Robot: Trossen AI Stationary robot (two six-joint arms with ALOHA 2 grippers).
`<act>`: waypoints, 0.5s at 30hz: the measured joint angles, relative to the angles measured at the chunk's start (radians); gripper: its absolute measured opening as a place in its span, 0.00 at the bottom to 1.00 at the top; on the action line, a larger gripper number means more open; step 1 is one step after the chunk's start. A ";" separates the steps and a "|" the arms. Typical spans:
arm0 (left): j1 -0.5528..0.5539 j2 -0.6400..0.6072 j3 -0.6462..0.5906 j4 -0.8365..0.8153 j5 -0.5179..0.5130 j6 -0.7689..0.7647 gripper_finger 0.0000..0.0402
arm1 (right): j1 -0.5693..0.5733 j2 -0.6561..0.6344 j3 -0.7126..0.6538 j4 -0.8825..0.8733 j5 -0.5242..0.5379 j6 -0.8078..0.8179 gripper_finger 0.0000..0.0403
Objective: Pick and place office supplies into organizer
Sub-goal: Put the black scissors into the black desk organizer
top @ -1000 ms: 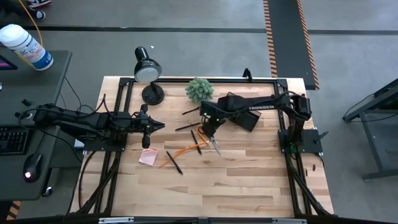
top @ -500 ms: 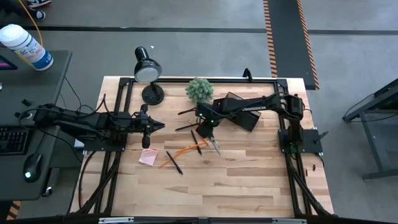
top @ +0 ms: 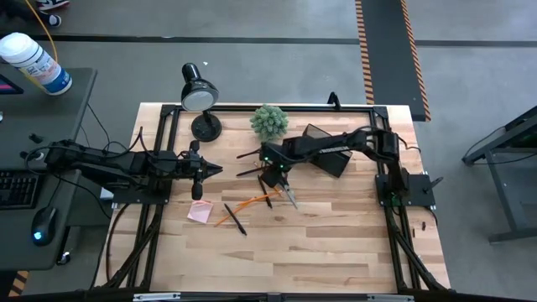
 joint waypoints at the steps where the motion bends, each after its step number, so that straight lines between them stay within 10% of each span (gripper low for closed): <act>1: 0.000 0.000 0.000 0.000 0.000 0.000 0.06 | 0.000 0.006 0.000 0.001 -0.001 0.001 0.48; 15: 0.000 0.000 0.000 0.000 0.000 0.000 0.06 | 0.000 0.083 0.005 0.006 -0.005 0.000 0.44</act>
